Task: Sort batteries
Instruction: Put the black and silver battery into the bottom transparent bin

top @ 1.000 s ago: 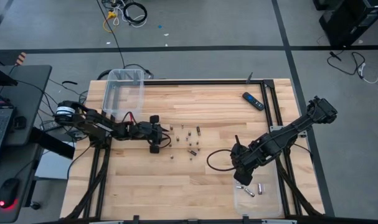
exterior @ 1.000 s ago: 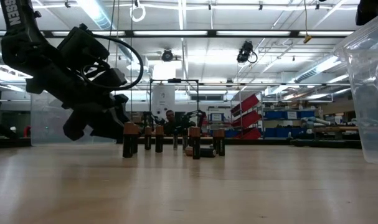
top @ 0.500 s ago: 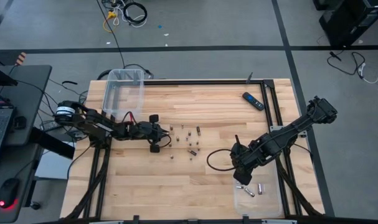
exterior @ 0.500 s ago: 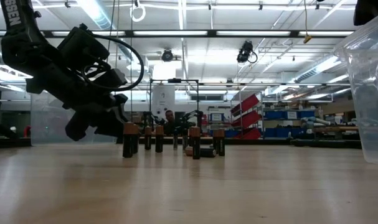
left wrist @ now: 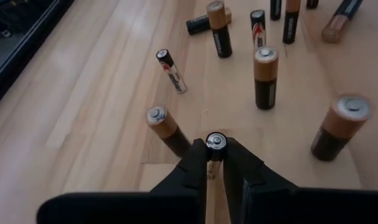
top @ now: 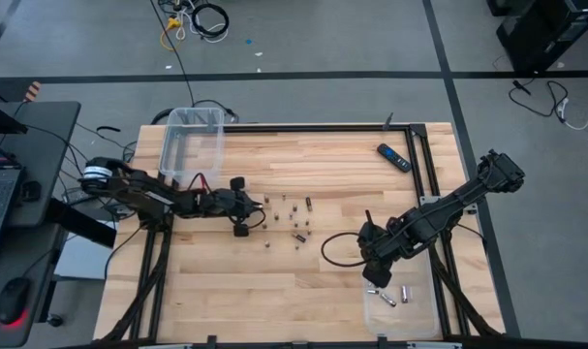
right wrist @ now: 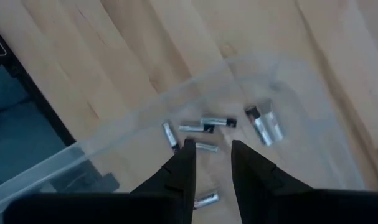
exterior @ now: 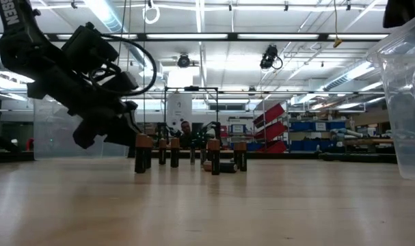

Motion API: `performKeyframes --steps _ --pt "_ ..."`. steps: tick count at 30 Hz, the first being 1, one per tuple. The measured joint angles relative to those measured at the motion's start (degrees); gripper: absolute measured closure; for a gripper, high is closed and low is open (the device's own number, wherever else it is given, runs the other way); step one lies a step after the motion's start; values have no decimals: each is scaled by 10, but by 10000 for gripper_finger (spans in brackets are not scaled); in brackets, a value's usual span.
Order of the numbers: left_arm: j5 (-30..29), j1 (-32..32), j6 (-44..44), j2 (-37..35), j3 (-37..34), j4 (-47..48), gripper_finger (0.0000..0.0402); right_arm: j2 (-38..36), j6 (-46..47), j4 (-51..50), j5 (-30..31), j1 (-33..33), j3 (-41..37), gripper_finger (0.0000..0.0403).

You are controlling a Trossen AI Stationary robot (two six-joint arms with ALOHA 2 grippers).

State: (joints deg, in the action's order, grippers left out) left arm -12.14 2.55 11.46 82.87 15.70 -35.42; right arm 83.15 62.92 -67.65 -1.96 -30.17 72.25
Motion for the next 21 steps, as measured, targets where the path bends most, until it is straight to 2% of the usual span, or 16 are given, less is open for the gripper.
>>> performKeyframes --steps 7,12,21 --pt "8 -12 1 -108 0 39 376 0 -50 20 64 0 0 315" --pt "15 -27 11 -194 0 45 376 0 -112 52 151 0 0 315" --pt "46 -50 37 -281 0 9 376 1 -253 189 284 0 0 315"
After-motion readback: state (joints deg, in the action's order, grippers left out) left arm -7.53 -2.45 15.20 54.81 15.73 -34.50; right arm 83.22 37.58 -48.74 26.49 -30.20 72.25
